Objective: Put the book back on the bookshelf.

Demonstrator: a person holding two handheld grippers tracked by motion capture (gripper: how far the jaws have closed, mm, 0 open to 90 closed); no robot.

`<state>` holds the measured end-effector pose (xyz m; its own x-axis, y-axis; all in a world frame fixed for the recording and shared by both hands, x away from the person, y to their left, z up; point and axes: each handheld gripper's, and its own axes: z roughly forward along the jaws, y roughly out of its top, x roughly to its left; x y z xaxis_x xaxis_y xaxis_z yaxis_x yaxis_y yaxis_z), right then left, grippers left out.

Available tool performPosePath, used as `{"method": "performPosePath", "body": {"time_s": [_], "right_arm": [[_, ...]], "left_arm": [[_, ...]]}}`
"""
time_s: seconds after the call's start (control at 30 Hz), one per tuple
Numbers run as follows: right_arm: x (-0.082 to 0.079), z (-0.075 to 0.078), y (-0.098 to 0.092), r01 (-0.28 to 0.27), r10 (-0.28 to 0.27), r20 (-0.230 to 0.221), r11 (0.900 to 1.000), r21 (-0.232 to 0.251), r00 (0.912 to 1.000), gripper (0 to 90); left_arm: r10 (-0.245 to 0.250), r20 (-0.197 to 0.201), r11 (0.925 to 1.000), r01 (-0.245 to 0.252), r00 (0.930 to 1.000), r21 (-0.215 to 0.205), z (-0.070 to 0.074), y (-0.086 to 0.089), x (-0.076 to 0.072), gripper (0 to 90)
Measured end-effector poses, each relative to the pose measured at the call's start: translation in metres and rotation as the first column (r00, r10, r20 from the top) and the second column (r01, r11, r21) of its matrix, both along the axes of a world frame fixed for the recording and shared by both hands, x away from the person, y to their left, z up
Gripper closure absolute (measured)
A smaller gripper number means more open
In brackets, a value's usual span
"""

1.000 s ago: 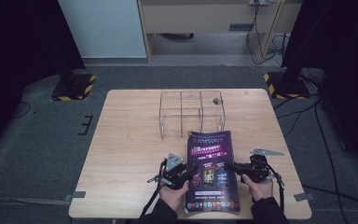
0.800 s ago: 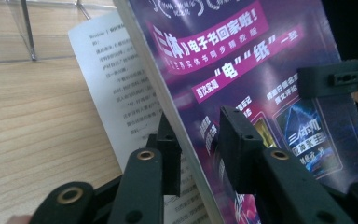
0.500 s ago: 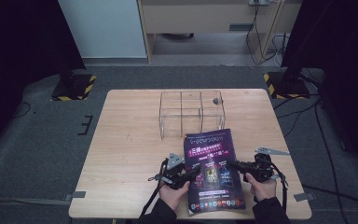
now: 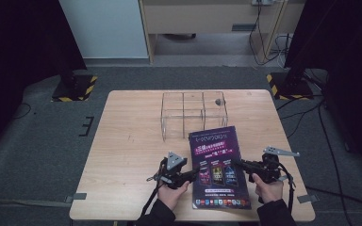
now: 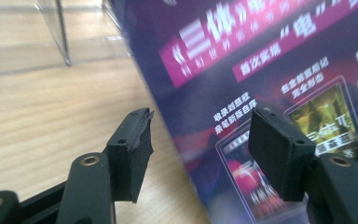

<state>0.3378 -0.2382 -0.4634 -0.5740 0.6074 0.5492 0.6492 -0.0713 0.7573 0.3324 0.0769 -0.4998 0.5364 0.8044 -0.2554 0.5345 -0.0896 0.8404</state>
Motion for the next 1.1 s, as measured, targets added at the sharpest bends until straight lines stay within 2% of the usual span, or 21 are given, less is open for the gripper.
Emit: {"method": "performPosePath", "body": {"time_s": [0.07, 0.37, 0.73, 0.87, 1.1], "right_arm": [[0.0, 0.002, 0.001, 0.009, -0.008, 0.009, 1.0, -0.018, 0.9999, 84.3], [-0.003, 0.019, 0.004, 0.01, -0.009, 0.054, 1.0, -0.005, 0.9985, 84.4], [-0.003, 0.042, 0.006, 0.04, -0.04, 0.134, 0.999, -0.002, 0.9901, 84.4], [-0.002, 0.049, 0.008, 0.047, -0.046, 0.153, 0.999, -0.003, 0.9872, 84.4], [0.001, 0.06, 0.009, 0.075, -0.074, 0.188, 0.997, -0.003, 0.9795, 84.4]], "left_arm": [[0.005, 0.011, 1.0, -0.005, 0.9999, 0.002, 0.004, 0.004, 0.0, 37.6], [0.042, 0.042, 0.9985, -0.043, 0.9982, 0.034, 0.018, 0.029, 0.001, 36.6], [0.103, 0.028, 0.991, -0.105, 0.9943, 0.082, 0.013, 0.07, -0.005, 34.4], [0.132, 0.019, 0.986, -0.134, 0.991, 0.1, 0.006, 0.086, -0.008, 33.1], [0.193, 0.0, 0.9706, -0.191, 0.9811, 0.146, -0.005, 0.116, -0.012, 30.1]]}}
